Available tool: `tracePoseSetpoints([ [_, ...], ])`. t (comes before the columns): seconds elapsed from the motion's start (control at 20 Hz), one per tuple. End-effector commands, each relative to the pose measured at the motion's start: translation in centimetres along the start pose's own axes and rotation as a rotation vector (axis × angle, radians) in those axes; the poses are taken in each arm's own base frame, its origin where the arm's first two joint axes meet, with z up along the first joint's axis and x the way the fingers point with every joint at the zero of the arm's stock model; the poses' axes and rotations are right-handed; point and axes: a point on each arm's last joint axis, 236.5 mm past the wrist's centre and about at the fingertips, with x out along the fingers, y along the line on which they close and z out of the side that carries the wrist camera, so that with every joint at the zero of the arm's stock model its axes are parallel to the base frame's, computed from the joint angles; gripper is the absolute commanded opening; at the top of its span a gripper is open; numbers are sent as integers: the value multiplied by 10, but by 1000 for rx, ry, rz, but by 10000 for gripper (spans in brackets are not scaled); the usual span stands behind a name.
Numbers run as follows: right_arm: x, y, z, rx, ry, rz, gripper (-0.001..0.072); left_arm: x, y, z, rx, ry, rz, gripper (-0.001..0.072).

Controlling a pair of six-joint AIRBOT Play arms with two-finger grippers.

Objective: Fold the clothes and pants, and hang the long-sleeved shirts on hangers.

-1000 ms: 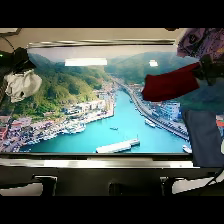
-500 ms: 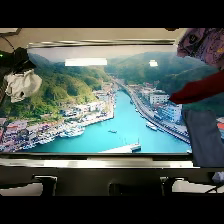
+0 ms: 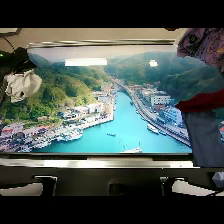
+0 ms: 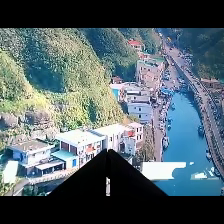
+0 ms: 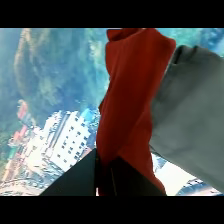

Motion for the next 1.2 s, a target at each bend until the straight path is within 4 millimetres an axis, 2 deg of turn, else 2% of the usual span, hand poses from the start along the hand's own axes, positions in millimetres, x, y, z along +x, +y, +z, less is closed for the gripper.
tracePoseSetpoints([
  [0.0,-7,-32,-5,41,10,-135,25,0,0,0,1,1,0,18],
  [0.2,-11,-63,-4,42,4,-267,25,0,0,0,1,1,0,18],
  [0.4,0,-120,-21,12,62,-489,26,0,0,0,1,2,0,18],
  [0.55,9,-156,-35,9,50,-590,26,0,0,-5,1,20,2,18],
  [0.8,34,-193,-80,60,106,-658,27,0,0,-5,5,20,3,18],
  [0.95,50,-209,-96,50,142,-689,27,0,0,-5,5,20,3,18],
  [1.15,58,-227,-116,50,193,-743,27,0,0,-5,5,20,3,19],
])
